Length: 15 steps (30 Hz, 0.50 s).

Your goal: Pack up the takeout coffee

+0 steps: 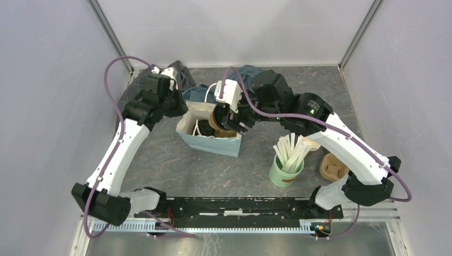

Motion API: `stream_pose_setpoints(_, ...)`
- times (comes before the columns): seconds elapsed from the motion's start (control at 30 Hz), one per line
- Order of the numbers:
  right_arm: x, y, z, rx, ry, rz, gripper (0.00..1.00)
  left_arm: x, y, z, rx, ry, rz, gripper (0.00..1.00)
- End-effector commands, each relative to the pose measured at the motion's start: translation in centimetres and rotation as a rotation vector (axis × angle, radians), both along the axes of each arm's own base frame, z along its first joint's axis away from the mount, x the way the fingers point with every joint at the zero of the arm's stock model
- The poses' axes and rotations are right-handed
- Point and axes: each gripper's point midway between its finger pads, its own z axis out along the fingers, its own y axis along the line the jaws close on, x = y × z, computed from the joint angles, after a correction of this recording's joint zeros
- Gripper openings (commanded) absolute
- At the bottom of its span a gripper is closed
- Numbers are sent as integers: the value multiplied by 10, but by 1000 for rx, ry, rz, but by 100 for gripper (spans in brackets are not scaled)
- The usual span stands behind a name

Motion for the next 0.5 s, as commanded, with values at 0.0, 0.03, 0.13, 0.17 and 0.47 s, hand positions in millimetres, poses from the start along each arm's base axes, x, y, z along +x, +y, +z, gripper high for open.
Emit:
stream_pose_setpoints(0.0,-10,8,10,-3,-37,-11,0,7,-1,42,-37,-265,-31,2)
stream_pose_setpoints(0.03,-13,12,8,-9,-36,-11,0,6,-1,44,-48,-295,-31,2)
stream_pose_setpoints(0.13,-17,18,0,-39,-35,-29,0,2,1,50,-78,-371,-24,2)
stream_pose_setpoints(0.17,-20,20,-2,-50,-39,-25,0,0,1,52,-86,-394,-22,2)
stream_pose_setpoints(0.47,-46,43,-26,-164,-84,-21,0,-20,8,33,-137,-405,17,2)
